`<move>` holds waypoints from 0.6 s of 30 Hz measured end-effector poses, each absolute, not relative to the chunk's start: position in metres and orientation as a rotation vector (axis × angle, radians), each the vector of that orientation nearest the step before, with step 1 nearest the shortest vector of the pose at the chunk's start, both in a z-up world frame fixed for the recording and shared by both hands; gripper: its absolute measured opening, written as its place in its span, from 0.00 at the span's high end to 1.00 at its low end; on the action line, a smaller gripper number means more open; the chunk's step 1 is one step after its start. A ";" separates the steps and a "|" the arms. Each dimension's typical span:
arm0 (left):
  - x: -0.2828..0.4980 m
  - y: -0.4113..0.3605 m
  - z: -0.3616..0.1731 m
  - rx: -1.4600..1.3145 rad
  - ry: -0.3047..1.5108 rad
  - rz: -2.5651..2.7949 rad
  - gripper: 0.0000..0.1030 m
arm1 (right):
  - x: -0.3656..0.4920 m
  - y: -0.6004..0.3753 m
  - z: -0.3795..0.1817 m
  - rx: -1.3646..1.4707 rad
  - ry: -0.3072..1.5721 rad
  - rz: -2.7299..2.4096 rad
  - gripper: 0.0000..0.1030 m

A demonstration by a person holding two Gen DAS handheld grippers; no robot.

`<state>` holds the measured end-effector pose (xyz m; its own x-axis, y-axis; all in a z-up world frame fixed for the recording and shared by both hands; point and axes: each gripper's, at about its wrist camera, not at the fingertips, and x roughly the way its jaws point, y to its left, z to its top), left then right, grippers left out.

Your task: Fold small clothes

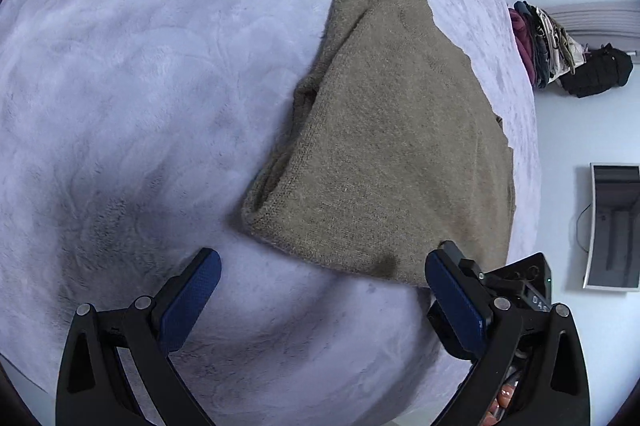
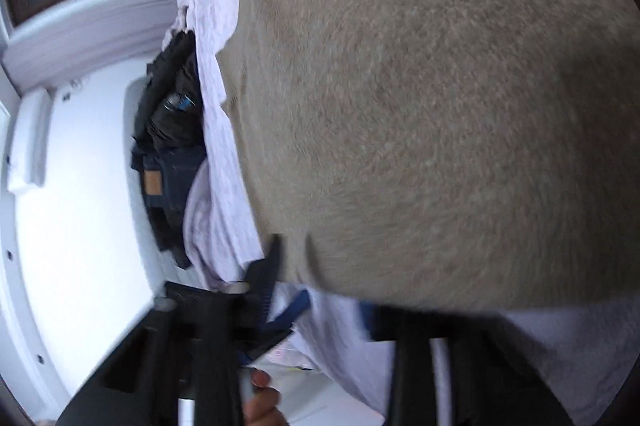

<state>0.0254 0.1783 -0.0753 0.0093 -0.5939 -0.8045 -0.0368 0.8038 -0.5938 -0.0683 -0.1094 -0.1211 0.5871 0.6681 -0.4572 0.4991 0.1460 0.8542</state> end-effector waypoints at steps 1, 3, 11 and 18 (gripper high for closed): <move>0.026 0.177 -0.076 -0.555 1.514 -0.475 0.01 | -0.067 -0.111 -0.122 1.532 1.015 0.177 0.87; 0.031 0.171 -0.077 -0.597 1.502 -0.482 0.01 | -0.063 -0.115 -0.114 1.521 0.986 0.207 0.88; 0.060 0.140 -0.085 -0.730 1.440 -0.475 0.01 | -0.061 -0.112 -0.095 1.434 0.988 0.267 0.88; 0.073 0.117 -0.072 -0.506 1.388 -0.357 0.51 | -0.068 -0.105 -0.099 1.398 1.076 0.271 0.88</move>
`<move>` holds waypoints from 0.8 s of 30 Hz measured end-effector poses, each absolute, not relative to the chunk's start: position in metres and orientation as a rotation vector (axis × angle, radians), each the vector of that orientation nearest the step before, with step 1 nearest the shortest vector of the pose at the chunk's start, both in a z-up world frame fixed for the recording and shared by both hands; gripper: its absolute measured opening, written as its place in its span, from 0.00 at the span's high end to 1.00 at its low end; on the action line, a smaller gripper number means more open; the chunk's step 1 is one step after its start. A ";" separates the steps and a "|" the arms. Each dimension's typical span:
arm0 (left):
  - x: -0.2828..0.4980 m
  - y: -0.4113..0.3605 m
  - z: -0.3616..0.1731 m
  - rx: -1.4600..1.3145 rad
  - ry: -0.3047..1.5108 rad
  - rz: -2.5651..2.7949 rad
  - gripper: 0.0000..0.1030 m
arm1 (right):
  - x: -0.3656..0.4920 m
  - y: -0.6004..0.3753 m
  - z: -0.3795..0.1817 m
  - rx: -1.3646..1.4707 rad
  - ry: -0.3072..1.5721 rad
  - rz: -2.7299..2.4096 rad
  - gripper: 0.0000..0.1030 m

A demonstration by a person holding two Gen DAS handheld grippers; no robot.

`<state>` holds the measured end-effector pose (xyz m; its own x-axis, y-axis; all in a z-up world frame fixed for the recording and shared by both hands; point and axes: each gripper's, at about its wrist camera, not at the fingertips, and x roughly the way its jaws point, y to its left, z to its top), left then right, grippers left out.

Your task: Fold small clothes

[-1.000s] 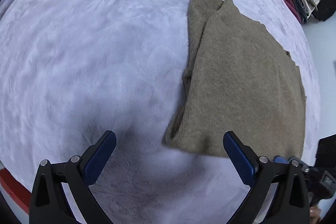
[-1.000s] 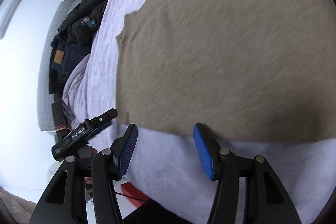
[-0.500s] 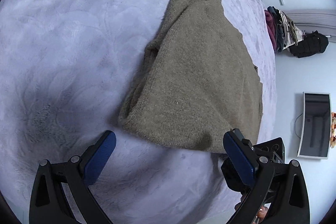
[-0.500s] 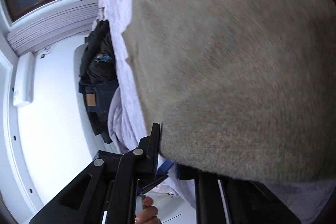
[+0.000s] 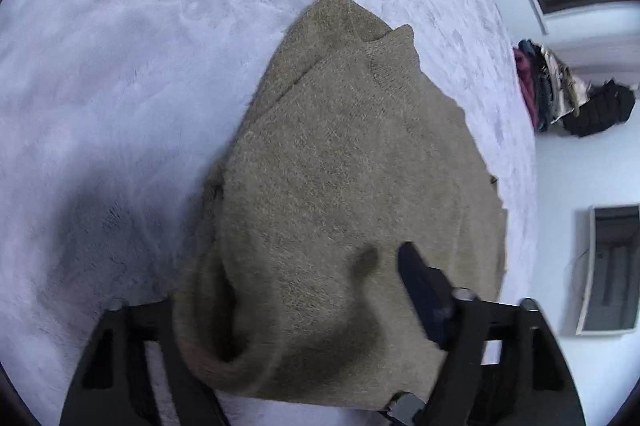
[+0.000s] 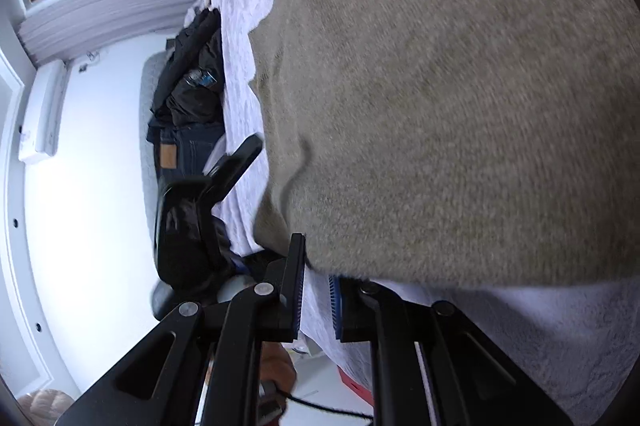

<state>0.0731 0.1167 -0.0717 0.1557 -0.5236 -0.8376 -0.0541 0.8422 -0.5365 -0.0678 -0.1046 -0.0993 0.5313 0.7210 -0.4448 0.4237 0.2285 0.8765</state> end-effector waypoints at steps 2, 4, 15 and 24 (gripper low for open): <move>0.073 0.108 -0.063 -0.334 1.352 -0.345 0.71 | -0.069 -0.106 -0.094 1.344 1.122 0.279 0.84; 0.068 0.098 -0.052 -0.186 1.292 -0.346 0.77 | -0.072 -0.113 -0.080 1.253 1.162 0.291 0.84; 0.012 0.031 -0.027 0.502 0.892 -0.447 0.84 | 0.046 -0.150 0.024 0.798 1.241 0.370 0.17; -0.007 0.031 -0.036 0.598 0.793 -0.491 0.84 | 0.180 -0.037 -0.009 0.446 1.639 0.508 0.17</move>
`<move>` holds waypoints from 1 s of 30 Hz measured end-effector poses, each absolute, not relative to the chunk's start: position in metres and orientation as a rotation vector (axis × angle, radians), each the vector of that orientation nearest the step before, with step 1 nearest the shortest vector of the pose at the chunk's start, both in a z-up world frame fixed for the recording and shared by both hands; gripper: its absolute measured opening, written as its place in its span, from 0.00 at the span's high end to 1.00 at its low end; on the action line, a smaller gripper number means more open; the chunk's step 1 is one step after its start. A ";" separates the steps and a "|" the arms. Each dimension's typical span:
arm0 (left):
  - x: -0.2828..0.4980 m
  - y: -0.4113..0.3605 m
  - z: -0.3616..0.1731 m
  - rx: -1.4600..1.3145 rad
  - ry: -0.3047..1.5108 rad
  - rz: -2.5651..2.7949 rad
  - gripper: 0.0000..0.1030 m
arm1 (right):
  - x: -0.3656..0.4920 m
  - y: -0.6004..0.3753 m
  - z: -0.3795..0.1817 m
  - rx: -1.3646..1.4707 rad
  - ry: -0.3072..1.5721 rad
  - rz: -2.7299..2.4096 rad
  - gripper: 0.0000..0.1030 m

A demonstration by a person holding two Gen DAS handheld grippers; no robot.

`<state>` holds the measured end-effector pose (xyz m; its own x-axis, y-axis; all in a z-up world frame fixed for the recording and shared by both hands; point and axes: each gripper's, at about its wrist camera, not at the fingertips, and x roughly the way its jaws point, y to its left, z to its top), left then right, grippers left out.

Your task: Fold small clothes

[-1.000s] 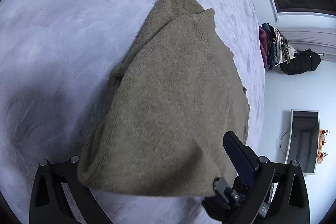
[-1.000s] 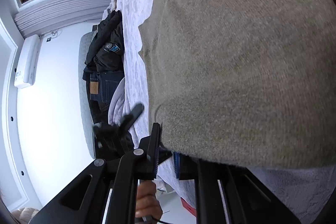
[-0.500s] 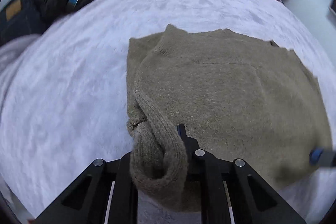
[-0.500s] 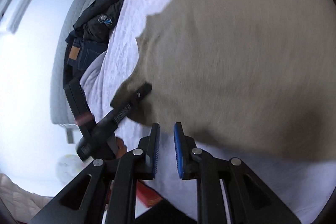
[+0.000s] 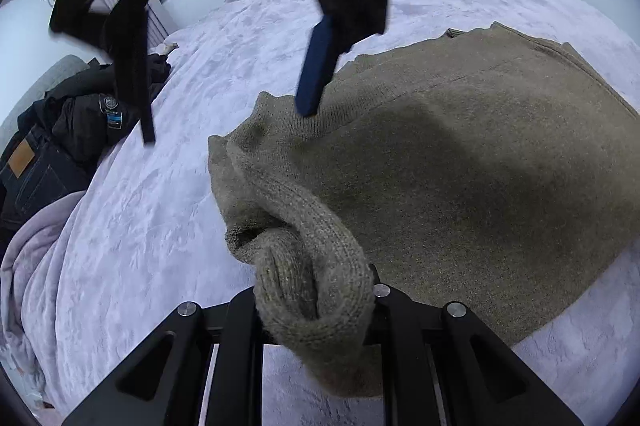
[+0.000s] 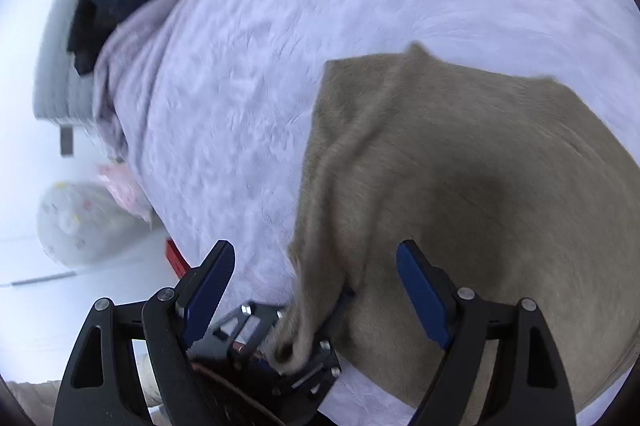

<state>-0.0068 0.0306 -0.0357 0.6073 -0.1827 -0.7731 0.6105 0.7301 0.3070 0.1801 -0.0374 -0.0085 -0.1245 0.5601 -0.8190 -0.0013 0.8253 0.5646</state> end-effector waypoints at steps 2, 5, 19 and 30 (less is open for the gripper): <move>-0.008 0.031 -0.037 0.601 0.785 -0.499 0.84 | 0.191 -0.015 -0.020 0.363 1.698 0.517 0.17; -0.007 0.032 -0.038 0.592 0.783 -0.502 0.84 | 0.202 0.021 -0.041 0.171 1.786 0.504 0.17; -0.010 0.029 0.004 0.490 0.778 -0.597 0.84 | 0.186 -0.027 -0.032 0.205 1.631 0.497 0.88; -0.051 -0.047 0.076 0.477 0.638 -0.801 0.84 | 0.107 -0.173 0.051 0.583 1.215 0.513 0.88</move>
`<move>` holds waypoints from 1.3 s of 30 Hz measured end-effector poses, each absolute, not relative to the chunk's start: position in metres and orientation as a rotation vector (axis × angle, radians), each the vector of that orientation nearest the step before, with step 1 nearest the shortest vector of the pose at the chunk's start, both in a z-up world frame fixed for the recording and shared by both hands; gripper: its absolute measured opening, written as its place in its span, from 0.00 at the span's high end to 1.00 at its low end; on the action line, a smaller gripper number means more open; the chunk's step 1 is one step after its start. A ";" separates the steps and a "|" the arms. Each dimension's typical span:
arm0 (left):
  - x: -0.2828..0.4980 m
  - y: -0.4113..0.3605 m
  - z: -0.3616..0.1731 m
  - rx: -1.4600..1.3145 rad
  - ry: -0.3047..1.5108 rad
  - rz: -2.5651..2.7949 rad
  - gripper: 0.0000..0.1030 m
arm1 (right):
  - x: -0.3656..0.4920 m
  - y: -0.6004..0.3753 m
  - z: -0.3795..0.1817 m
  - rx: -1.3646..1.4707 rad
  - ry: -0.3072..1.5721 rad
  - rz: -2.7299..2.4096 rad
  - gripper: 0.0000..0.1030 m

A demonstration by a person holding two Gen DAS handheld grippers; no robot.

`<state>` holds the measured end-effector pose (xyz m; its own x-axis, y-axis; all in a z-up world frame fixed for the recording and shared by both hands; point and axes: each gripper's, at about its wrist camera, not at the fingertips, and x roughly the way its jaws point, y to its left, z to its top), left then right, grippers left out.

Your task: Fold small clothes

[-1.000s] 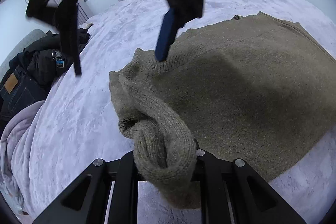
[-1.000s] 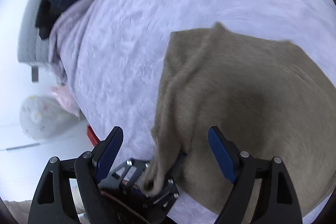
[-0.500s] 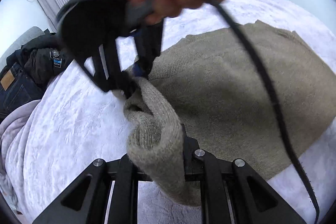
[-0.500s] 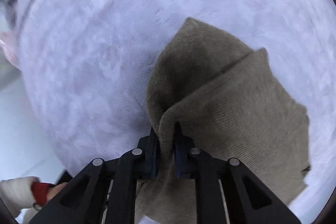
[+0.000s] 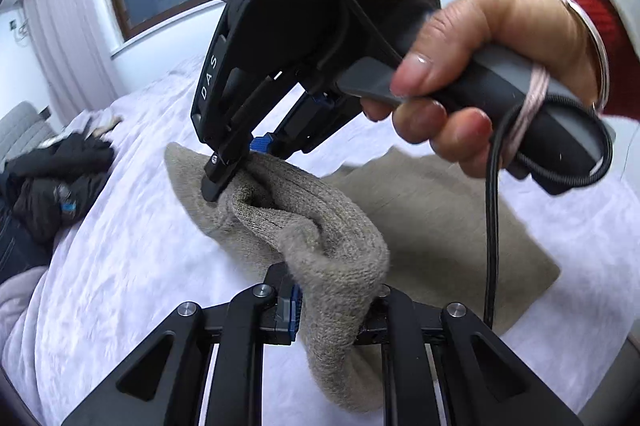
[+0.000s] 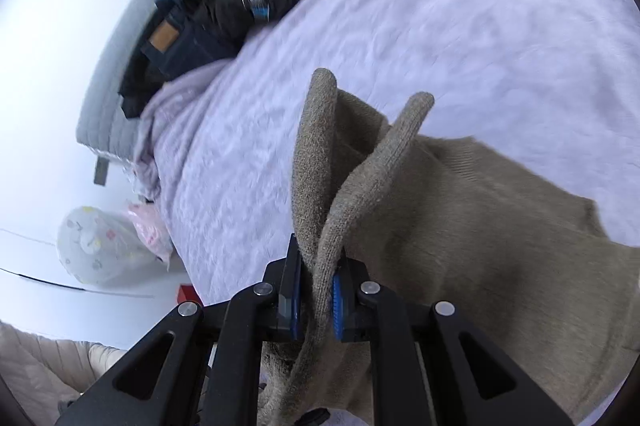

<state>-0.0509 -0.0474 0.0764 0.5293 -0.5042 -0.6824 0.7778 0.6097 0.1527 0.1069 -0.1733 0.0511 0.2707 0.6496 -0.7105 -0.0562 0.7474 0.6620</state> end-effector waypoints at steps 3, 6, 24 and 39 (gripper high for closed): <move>-0.069 -0.079 0.085 0.512 0.593 -0.874 0.84 | 0.081 -0.217 0.072 0.635 1.123 0.485 0.88; -0.091 -0.110 0.084 0.551 0.570 -0.951 0.84 | 0.053 -0.258 0.079 0.682 1.060 0.433 0.88; -0.184 -0.185 -0.011 0.783 0.700 -1.151 0.84 | -0.075 -0.391 -0.073 1.203 0.948 0.143 0.76; -0.168 -0.188 -0.024 0.809 0.723 -1.189 0.84 | -0.060 -0.412 -0.046 1.116 0.807 0.144 0.74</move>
<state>-0.1678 -0.1875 -0.0239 0.2231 -0.5035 -0.8347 0.9727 0.1707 0.1570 -0.0597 -0.4119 -0.0460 0.7142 0.4848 -0.5049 0.2809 0.4622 0.8411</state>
